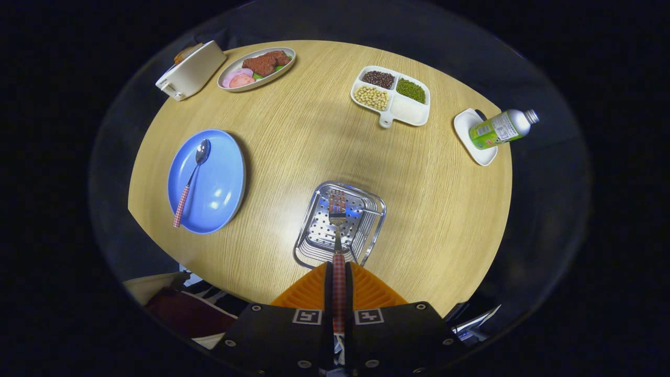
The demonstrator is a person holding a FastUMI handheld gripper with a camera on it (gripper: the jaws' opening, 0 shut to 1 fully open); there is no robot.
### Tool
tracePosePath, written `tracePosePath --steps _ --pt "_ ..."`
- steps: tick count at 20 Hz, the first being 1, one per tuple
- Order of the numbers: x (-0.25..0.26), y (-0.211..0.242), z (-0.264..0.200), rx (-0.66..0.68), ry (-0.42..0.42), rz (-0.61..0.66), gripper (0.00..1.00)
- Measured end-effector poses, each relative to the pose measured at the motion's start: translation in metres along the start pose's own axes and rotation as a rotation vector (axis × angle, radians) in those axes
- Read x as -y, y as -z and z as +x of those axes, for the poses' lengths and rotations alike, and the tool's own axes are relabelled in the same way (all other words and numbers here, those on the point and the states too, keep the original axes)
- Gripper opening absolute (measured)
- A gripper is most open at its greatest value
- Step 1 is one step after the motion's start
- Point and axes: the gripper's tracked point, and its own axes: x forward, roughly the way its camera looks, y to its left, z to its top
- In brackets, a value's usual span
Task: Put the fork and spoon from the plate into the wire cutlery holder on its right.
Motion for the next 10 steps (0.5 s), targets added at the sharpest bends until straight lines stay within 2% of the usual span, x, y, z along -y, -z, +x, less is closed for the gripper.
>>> tracePosePath --steps 9,10 --pt "-0.004 0.005 0.008 -0.026 -0.027 0.037 0.08" --pt "-0.005 0.003 0.009 -0.017 -0.031 0.038 0.11"
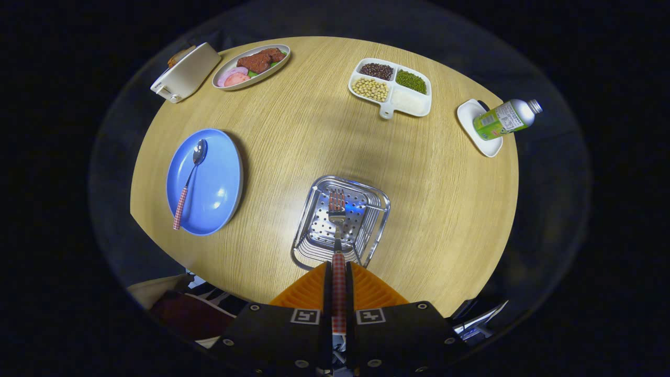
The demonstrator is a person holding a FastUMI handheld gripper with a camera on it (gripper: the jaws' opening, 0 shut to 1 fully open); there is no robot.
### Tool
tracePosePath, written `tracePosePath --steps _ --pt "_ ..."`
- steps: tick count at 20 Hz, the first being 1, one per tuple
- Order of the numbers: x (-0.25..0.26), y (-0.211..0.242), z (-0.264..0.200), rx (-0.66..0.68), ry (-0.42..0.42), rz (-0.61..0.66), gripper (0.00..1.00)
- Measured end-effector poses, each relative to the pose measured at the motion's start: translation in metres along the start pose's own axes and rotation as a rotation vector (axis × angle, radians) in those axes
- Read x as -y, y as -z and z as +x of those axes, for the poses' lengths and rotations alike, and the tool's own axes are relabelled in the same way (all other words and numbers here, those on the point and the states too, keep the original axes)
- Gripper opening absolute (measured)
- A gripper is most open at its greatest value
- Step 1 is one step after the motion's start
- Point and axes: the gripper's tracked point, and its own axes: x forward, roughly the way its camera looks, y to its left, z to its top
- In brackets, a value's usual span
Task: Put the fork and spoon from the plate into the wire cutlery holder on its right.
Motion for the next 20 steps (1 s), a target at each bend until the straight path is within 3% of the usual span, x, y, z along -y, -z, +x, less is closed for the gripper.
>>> tracePosePath --steps 3,7,11,14,20 --pt "-0.005 -0.007 -0.003 0.028 -0.023 0.019 0.14" --pt "-0.009 -0.022 -0.021 0.154 -0.027 0.076 0.30" --pt "-0.016 -0.037 -0.053 0.338 0.009 0.106 0.60" --pt "-0.039 -0.053 -0.073 0.508 0.025 0.153 0.98" --pt "-0.109 -0.072 -0.076 0.750 0.061 0.183 0.99"
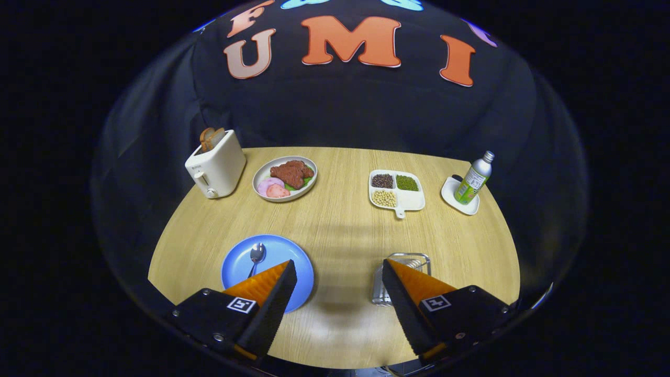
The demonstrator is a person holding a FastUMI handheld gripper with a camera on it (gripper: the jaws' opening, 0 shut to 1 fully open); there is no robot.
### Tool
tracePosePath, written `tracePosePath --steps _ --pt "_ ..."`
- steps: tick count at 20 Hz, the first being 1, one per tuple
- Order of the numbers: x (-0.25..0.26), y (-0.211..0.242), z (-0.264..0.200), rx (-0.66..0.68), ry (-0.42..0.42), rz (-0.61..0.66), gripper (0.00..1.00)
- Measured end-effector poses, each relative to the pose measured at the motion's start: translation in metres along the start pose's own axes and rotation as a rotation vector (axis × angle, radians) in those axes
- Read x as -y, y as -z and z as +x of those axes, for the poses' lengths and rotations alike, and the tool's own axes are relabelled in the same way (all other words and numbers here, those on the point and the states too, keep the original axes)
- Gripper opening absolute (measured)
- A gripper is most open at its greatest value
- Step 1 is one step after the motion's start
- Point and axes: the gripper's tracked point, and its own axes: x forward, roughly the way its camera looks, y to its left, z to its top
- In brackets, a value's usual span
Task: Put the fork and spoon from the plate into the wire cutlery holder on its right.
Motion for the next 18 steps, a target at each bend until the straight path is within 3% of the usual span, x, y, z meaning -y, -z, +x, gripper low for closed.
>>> tracePosePath --steps 4,8,13,18 --pt "-0.060 0.019 0.012 0.081 -0.022 0.006 0.98" --pt "-0.120 0.042 0.029 0.110 -0.098 0.038 0.99" --pt "-0.150 0.079 0.055 0.071 -0.080 0.023 0.98" --pt "-0.159 0.108 0.072 0.021 -0.060 0.011 0.78"
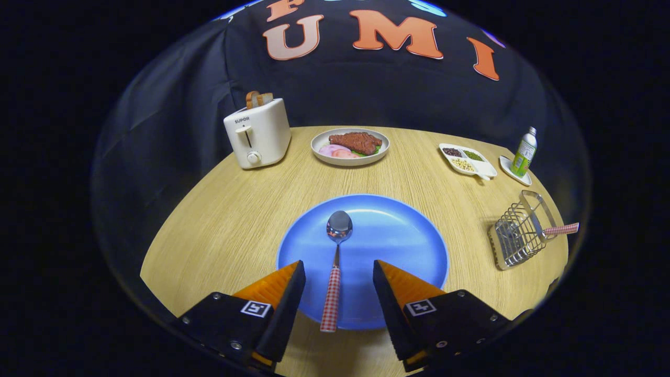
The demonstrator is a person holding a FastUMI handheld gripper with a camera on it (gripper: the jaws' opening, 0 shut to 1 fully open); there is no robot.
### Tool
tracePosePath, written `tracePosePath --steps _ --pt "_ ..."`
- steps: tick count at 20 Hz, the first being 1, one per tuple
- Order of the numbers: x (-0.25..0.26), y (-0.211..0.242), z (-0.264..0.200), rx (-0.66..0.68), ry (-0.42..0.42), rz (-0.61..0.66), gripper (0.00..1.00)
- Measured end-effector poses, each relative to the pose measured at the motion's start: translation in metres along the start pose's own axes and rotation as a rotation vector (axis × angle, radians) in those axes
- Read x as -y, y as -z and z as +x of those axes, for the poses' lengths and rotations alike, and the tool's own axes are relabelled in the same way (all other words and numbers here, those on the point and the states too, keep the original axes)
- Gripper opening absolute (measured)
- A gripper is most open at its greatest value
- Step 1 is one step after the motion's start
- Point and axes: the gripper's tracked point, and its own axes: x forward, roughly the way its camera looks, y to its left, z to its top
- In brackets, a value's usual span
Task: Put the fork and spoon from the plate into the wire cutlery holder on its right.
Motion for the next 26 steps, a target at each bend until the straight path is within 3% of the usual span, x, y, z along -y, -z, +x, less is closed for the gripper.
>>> tracePosePath --steps 6,11,12,14,21,26 --pt "-0.004 0.011 0.011 -0.034 0.010 0.000 0.44" --pt "-0.007 0.016 0.020 -0.063 0.024 -0.017 0.28" --pt "-0.004 0.017 0.019 -0.065 0.036 -0.018 0.19" --pt "-0.002 0.015 0.016 -0.077 0.042 -0.004 0.10" --pt "0.024 -0.020 -0.026 -0.095 -0.012 -0.003 0.08" --pt "0.082 -0.046 -0.064 -0.143 -0.003 -0.009 0.08"
